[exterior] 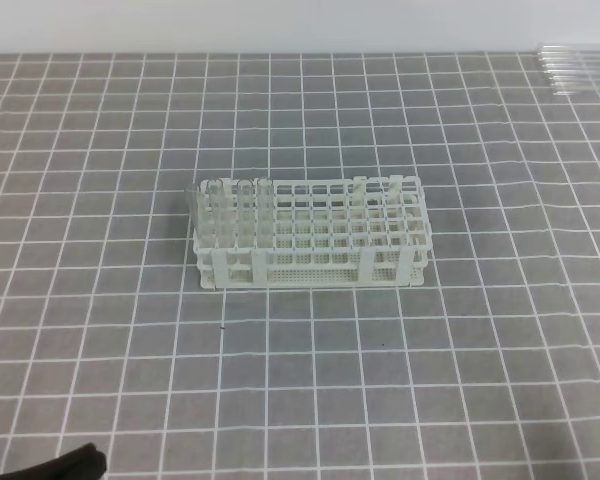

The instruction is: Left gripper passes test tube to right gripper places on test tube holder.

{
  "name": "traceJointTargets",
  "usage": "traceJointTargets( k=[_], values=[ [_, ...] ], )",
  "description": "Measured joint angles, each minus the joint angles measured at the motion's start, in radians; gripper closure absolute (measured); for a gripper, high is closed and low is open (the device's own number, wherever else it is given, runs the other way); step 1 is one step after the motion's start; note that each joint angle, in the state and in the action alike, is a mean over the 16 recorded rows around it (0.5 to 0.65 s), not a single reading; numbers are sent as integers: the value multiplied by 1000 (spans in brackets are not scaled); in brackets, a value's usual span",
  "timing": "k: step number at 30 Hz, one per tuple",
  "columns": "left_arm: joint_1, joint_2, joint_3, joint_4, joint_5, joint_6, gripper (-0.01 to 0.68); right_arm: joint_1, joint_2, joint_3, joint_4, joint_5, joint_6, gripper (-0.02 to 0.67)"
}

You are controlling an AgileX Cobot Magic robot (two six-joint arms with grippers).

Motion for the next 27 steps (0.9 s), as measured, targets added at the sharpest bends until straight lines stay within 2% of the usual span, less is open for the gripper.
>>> traceJointTargets(
  k=[5, 9, 13, 22, 27],
  values=[
    [1, -2, 0, -298, -60, 384, 674, 0, 0, 0, 0, 0, 0, 662],
    [32, -10, 0, -437, -98, 565, 674, 0, 0, 0, 0, 0, 0, 662],
    [121, -29, 1, -470, -105, 584, 674, 0, 0, 0, 0, 0, 0, 662],
    [442, -123, 0, -467, -24, 511, 674, 0, 0, 0, 0, 0, 0, 662],
    [578, -165, -2, -459, 43, 486, 674, 0, 1, 0, 0, 0, 0, 662]
  ],
)
